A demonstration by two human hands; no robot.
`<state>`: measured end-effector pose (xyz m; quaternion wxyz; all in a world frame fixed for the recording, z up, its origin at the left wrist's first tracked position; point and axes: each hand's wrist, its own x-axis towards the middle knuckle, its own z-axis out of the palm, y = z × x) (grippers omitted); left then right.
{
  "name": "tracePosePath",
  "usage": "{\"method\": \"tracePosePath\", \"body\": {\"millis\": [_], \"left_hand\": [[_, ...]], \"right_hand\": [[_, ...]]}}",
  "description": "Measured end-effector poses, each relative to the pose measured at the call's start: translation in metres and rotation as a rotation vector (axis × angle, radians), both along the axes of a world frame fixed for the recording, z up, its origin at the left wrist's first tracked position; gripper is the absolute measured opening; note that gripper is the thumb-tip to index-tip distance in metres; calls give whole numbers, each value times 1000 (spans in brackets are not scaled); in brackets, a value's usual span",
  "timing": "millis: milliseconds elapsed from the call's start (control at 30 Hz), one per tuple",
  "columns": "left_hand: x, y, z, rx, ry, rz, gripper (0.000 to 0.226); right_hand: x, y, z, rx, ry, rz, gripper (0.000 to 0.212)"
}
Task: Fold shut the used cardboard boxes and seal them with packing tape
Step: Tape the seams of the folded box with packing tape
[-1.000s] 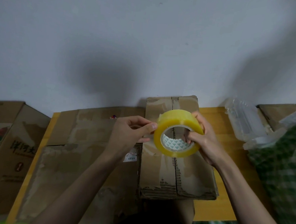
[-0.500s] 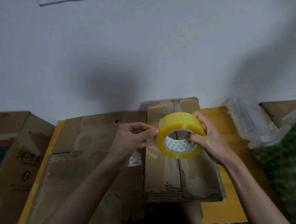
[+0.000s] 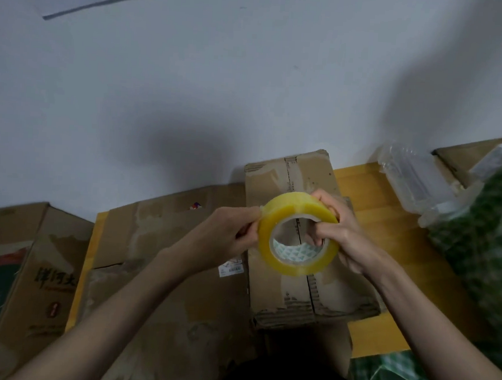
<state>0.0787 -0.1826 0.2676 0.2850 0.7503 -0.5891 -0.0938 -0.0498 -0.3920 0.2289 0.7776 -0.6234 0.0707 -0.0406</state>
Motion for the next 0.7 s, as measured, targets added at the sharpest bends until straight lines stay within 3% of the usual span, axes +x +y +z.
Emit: {"method": "tracePosePath", "body": {"millis": [67,133,200,267,400,533,700], "left_hand": [[3,3,4,41,-99,-121,33],[18,11,10,85,-304,-215,25],[45,19,21,112,-526,-261,20],[66,21,29,130,-653,-297,29],[65,14,22,97,-625,-179,20],[63,19,3,-28,-606,-144,25],[68,21,-14,-41,-671,-186,14]], "right_hand": [[-5,2,-2,244,34,108,26],[-11,0,0,341,136,264,22],[-15,1,0,130,208,426,16],[-15,5,-2,-109,212,427,18],[-6,-2,3,-313,226,127,18],[-2,-21,9,-509,265,147,22],[8,-31,13,-654,371,225,20]]}}
